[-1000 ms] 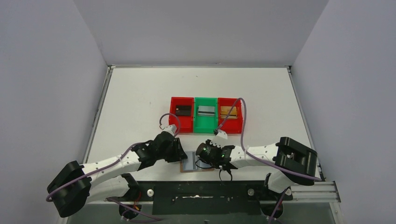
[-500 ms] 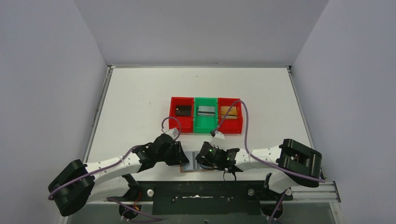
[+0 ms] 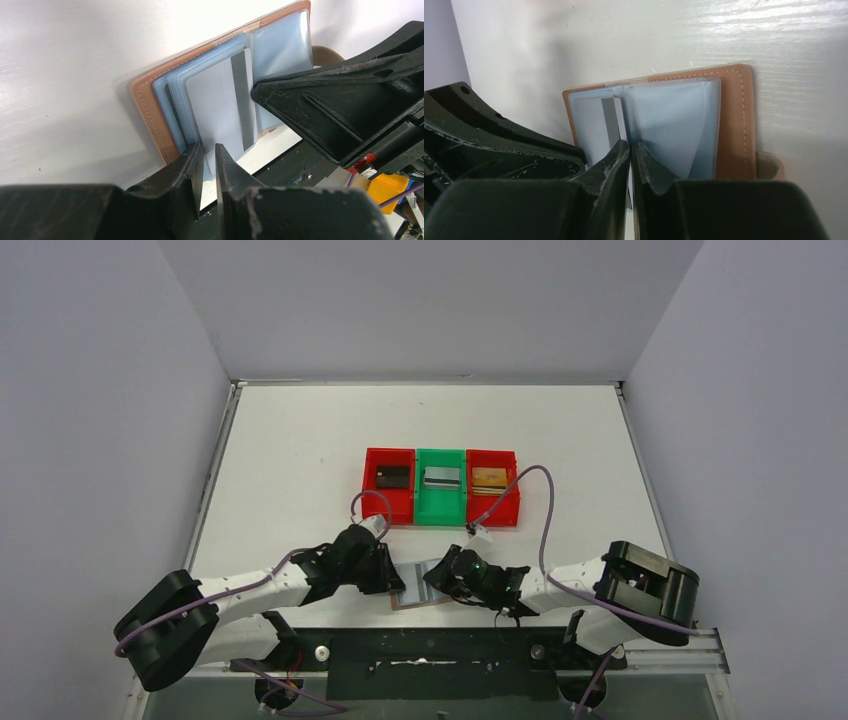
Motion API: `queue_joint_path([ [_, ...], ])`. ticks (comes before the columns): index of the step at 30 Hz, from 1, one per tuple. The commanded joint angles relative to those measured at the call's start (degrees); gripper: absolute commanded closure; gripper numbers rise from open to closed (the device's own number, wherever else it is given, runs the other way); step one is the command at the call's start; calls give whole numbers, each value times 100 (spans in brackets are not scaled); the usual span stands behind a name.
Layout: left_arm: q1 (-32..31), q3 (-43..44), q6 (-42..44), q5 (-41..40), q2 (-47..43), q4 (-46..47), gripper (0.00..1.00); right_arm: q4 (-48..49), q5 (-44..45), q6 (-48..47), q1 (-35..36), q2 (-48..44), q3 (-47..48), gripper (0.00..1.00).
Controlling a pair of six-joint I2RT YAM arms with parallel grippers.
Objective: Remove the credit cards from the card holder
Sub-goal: Remove the credit card from the card holder.
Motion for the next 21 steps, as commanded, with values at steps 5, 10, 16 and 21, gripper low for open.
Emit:
queue_joint_path([
  [5, 4, 26, 205, -73, 263, 40, 88, 1015, -638, -288, -36, 68, -60, 91],
  [10, -1, 173, 337, -179, 351, -167, 99, 1157, -675, -293, -55, 87, -99, 100],
  [16, 4, 221, 441, -328, 350, -353, 100, 1114, -398, 17, -122, -245, -453, 100],
  [21, 25, 219, 483, -377, 316, -408, 100, 1356, -321, 202, -194, -511, -836, 100],
])
